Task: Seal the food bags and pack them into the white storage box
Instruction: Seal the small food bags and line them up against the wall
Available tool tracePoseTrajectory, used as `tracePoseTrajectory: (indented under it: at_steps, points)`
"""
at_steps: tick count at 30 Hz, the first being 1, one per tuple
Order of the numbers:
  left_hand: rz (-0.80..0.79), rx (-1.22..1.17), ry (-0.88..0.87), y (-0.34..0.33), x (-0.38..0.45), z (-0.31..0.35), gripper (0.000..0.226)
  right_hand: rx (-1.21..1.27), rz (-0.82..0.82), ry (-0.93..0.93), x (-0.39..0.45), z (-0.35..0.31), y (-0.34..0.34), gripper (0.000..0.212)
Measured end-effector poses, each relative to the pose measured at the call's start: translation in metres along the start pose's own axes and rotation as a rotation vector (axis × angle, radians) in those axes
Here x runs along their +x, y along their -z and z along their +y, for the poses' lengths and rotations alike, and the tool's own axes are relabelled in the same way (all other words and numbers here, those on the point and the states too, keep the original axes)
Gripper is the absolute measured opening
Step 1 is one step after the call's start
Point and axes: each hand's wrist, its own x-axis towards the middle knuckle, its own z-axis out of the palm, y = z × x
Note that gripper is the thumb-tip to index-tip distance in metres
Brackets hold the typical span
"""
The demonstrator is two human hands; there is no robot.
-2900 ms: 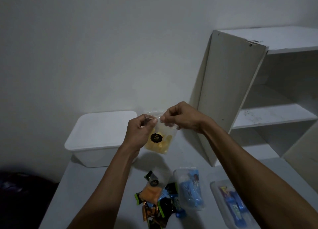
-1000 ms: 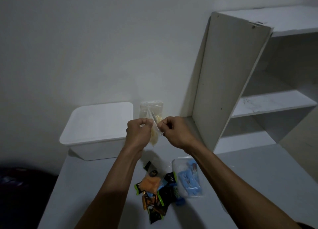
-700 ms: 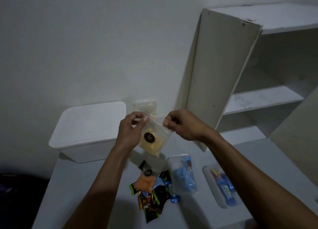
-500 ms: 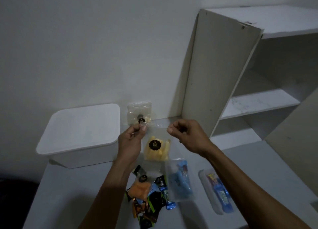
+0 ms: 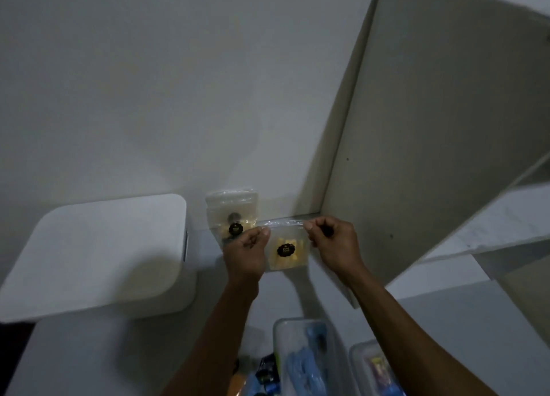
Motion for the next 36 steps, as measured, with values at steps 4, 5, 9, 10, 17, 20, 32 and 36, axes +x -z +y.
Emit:
tracePoseTrajectory:
  at_steps: [4,5,9,10,17,20,32,36]
  points:
    - [0.054,0.053,-0.004,-0.036,0.046,-0.015,0.010,-0.068,0.059,-0.041,0.057,0.023,-0.012,0.016]
    - [0.070,0.062,0.015,-0.043,0.057,-0.018,0.009,-0.085,0.078,-0.059,0.069,0.027,-0.016,0.017]
    - [0.156,0.035,0.089,-0.069,0.096,-0.035,0.020,-0.093,0.140,-0.115,0.108,0.046,-0.035,0.016]
    - [0.169,0.026,0.106,-0.073,0.103,-0.039,0.019,-0.081,0.151,-0.121,0.115,0.051,-0.039,0.014]
    - [0.241,-0.052,0.182,-0.092,0.131,-0.056,0.014,-0.037,0.196,-0.167,0.137,0.070,-0.059,0.010]
    - [0.231,-0.051,0.197,-0.096,0.136,-0.056,0.022,-0.035,0.194,-0.165,0.140,0.072,-0.060,0.009]
    - [0.168,0.144,0.254,-0.092,0.114,-0.049,0.030,-0.045,0.176,-0.223,0.129,0.065,-0.055,0.040]
    - [0.127,0.179,0.210,-0.066,0.084,-0.045,0.037,-0.072,0.154,-0.223,0.100,0.057,-0.049,0.036]
